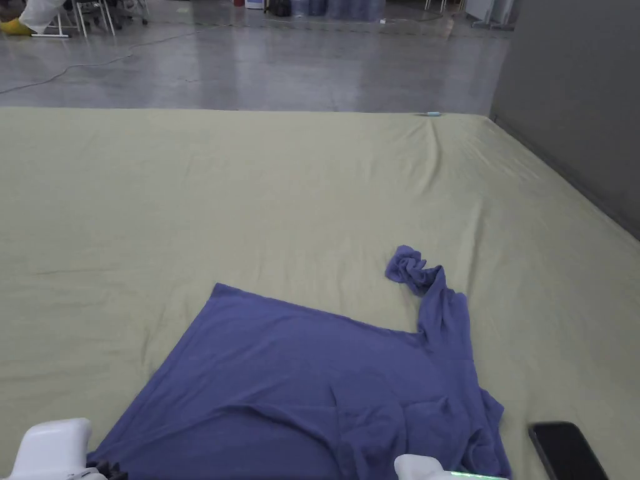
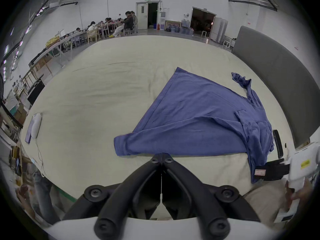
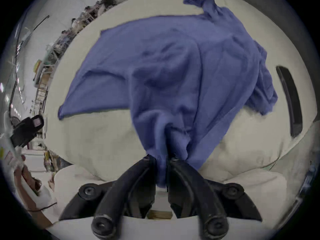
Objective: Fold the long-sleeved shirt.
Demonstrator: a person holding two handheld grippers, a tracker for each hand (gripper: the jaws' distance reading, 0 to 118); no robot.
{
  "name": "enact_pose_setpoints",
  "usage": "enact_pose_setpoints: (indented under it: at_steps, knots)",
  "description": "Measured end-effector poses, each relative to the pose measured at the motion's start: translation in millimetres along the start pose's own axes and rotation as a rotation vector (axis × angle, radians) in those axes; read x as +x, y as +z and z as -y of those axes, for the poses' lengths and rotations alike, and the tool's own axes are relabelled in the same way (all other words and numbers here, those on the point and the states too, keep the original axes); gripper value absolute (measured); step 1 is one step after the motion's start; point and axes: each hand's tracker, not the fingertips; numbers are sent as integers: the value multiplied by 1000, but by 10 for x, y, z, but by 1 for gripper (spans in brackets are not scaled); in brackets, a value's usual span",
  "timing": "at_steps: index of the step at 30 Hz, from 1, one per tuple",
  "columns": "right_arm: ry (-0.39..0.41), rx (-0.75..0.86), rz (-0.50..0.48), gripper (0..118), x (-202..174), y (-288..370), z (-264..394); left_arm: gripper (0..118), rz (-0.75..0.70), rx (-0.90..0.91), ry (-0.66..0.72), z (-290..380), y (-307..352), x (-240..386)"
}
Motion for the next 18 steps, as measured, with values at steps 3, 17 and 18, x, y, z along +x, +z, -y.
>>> enact_pose_setpoints:
  at_steps: [3, 17, 18]
  knots:
    - [-4, -12, -6, 7, 32, -26, -82, 0, 4, -11, -13, 10, -20, 24]
    - [98, 302, -76, 101, 64, 1183, -39, 0, 9, -18, -15, 17, -12, 75]
    - [106, 327, -56, 98, 41, 1215, 7, 0, 10, -18, -19, 18, -10, 95]
